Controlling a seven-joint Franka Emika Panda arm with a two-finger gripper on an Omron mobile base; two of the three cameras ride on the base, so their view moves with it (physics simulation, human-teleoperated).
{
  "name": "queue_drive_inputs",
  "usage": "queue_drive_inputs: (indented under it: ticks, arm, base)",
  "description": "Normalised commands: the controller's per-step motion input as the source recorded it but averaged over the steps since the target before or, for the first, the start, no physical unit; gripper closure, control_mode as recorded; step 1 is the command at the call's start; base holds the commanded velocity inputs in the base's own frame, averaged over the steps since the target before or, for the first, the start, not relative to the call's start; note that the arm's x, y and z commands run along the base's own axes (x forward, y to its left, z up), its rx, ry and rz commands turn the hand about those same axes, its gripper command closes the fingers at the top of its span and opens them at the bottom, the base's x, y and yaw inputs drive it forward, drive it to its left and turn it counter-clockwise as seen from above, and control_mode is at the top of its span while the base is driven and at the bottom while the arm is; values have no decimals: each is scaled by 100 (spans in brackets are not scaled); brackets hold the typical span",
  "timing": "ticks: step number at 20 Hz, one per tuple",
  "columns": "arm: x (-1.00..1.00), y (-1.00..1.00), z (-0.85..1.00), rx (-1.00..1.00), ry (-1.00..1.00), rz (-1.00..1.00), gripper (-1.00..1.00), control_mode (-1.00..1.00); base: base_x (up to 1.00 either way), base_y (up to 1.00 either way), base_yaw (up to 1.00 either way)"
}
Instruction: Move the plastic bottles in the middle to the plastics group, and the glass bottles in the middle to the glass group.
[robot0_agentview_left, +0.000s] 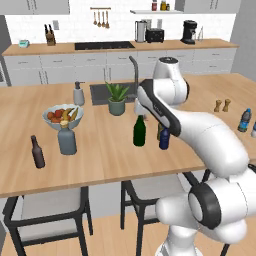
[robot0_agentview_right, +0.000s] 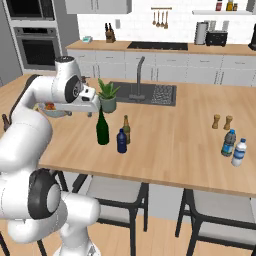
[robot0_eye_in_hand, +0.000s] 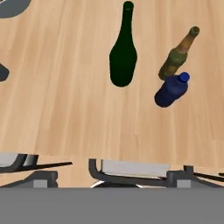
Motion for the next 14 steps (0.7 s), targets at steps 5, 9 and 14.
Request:
queue_drive_inputs:
  ticks: [5,9,14]
  arm:
    - [71,3,1,-2,4,0,-100,-100]
    - [44,-10,0,0,0,1,-100,-100]
    - [29,-15,-7,0,0,0,-100,-100]
  base:
    - [0,0,0]
    - [0,0,0]
    - [0,0,0]
